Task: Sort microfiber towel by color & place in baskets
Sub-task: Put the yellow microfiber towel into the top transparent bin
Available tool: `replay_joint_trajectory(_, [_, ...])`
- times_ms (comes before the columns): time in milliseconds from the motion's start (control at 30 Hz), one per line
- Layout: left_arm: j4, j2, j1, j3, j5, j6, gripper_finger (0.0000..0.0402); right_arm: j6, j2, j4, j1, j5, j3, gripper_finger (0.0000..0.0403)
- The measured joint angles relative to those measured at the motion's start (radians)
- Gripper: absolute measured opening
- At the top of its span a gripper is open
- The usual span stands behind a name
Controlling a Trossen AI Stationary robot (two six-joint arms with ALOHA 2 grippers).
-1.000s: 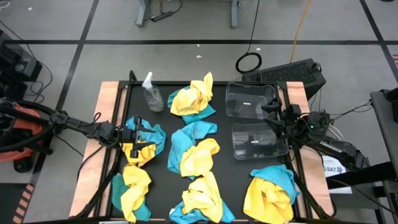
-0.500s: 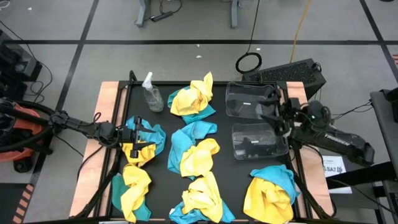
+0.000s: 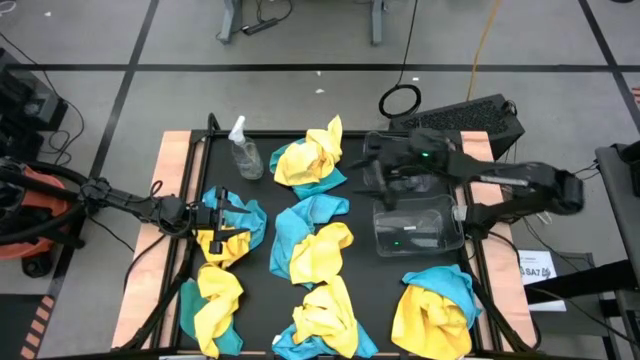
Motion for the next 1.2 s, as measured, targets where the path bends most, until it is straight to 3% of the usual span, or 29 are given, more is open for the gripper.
replay_joint_trajectory(167, [0.0,0.0,0.0,0.0,0.0,0.0,0.0223,-0.144,0.196,-0.228,0.023,0.119,0.22,0.0281])
replay_joint_trajectory(300, [0.0,0.0,0.0,0.0,0.0,0.0,0.0223,-0.187,0.335,-0.336,0.028,0.174,0.337,0.0281])
replay_joint_trajectory(400, [0.0,0.0,0.0,0.0,0.0,0.0,0.0223,-0.249,0.423,-0.412,0.029,0.276,0.402,0.0281])
replay_joint_trajectory(700, [0.0,0.0,0.0,0.0,0.0,0.0,0.0223,-0.316,0.663,-0.431,0.028,0.588,0.526,0.0281])
replay_joint_trajectory(1033, [0.0,0.0,0.0,0.0,0.0,0.0,0.0223,-0.32,0.773,-0.55,0.006,0.742,0.631,0.0267])
replay_joint_trajectory(1200, [0.0,0.0,0.0,0.0,0.0,0.0,0.0223,-0.295,0.787,-0.538,-0.015,0.742,0.631,0.0238])
